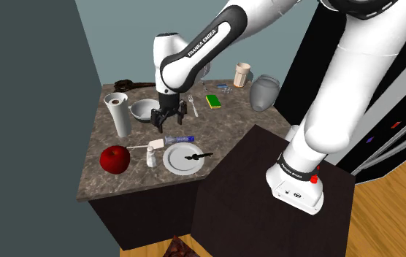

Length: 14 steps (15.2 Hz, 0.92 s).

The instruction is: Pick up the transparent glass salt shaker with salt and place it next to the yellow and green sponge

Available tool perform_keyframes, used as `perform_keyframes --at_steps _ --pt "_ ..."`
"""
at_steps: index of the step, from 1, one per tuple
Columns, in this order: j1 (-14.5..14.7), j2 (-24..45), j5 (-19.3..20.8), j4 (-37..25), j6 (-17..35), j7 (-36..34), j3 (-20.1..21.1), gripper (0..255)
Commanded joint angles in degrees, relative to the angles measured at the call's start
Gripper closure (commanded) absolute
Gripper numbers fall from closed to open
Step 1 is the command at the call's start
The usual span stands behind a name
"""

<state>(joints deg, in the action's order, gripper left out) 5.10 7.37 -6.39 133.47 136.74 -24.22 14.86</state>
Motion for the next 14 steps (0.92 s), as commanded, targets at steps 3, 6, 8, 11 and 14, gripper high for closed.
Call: perform_keyframes --at_steps 3,6,8,11,14 --pt "1.6 9.8 2.5 -5.8 3.9 -2.8 -0.1 0" --pt "3.3 16.7 4.1 -10.8 5.7 -4.7 -0.7 0" --pt "4.5 21.2 5.0 -14.4 6.5 -5.7 -1.2 0" --pt "5.2 24.2 5.5 -16.0 7.9 -6.2 -1.6 0" --pt "5.7 26.1 5.8 -16.2 9.6 -6.5 -1.9 0"
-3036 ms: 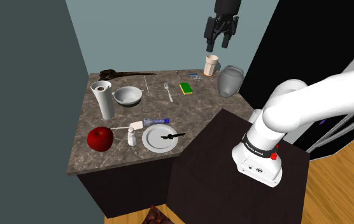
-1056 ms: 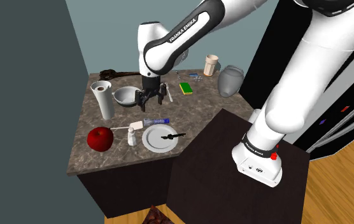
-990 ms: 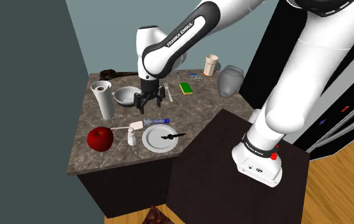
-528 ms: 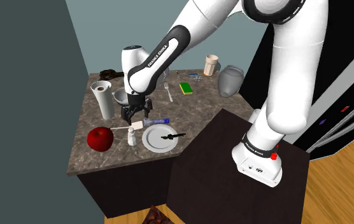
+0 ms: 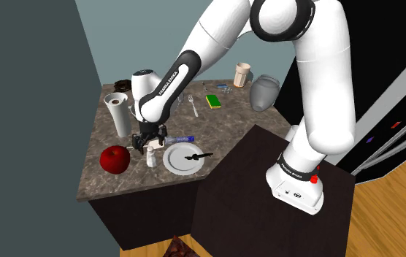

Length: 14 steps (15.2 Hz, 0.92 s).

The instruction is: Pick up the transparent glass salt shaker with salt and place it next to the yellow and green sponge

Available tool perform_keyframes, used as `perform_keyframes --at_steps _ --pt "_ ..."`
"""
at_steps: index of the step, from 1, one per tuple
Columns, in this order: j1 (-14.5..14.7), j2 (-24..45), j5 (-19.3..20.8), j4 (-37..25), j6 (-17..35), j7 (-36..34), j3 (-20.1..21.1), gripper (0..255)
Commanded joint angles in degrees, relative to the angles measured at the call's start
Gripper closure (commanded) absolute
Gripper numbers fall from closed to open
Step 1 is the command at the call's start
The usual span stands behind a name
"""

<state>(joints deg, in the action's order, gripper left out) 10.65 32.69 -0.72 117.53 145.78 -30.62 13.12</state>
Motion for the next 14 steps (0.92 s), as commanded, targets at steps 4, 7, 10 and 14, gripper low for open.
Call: perform_keyframes --at_steps 4,7,10,14 --pt "0.5 2.4 0.4 -0.5 2.0 -0.2 -0.4 0" --pt "0.5 2.4 0.4 -0.5 2.0 -0.2 -0.4 0" --pt "0.5 2.4 0.4 -0.5 2.0 -0.2 -0.4 0" --pt "0.5 2.4 0.4 -0.5 2.0 -0.2 -0.4 255"
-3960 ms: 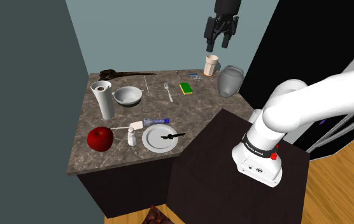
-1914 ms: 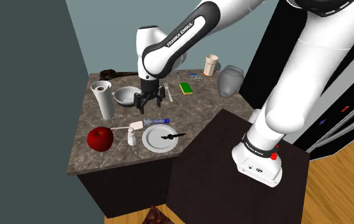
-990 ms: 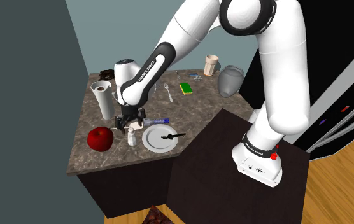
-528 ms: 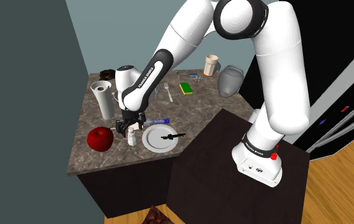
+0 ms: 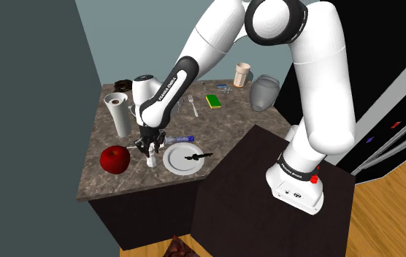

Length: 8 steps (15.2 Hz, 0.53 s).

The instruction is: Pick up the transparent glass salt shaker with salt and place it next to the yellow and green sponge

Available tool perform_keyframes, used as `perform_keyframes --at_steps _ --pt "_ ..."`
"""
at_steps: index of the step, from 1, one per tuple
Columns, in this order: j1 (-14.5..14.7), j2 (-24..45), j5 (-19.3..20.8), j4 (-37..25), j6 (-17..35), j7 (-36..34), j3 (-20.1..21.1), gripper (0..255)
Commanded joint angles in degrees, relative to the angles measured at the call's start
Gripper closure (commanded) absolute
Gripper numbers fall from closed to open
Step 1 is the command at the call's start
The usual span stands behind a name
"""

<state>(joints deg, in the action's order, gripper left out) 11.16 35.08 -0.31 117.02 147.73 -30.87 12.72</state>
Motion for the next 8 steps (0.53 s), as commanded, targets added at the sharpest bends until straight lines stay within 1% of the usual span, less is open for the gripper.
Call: perform_keyframes --at_steps 1,6,8 --pt "0.0 0.0 0.0 0.0 0.0 0.0 0.0 255" --pt "0.0 0.0 0.0 0.0 0.0 0.0 0.0 255" --pt "-0.2 -1.4 -0.2 0.4 -1.0 0.0 0.3 255"
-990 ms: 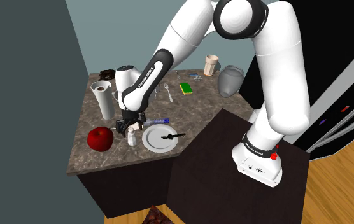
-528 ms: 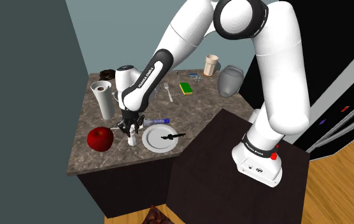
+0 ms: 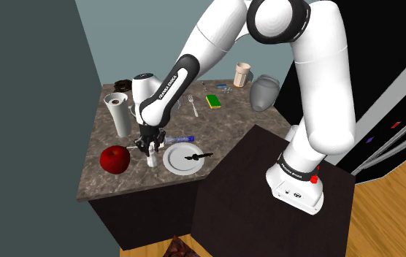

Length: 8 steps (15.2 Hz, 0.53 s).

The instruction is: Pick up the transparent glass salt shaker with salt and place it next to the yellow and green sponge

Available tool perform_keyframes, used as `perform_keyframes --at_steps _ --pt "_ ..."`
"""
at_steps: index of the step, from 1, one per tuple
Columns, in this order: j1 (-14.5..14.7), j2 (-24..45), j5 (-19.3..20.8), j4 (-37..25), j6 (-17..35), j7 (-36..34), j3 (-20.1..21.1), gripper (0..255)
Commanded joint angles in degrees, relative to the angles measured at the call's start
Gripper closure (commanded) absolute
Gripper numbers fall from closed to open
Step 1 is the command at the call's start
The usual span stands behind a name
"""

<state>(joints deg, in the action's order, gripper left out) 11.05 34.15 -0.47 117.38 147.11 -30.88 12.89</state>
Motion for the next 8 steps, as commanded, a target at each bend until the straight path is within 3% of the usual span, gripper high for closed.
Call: perform_keyframes --at_steps 1,8 --pt "-0.2 -1.1 -0.2 0.2 -0.9 0.1 0.2 255" --pt "-0.9 -5.8 -1.1 1.0 -4.7 0.2 1.0 255"
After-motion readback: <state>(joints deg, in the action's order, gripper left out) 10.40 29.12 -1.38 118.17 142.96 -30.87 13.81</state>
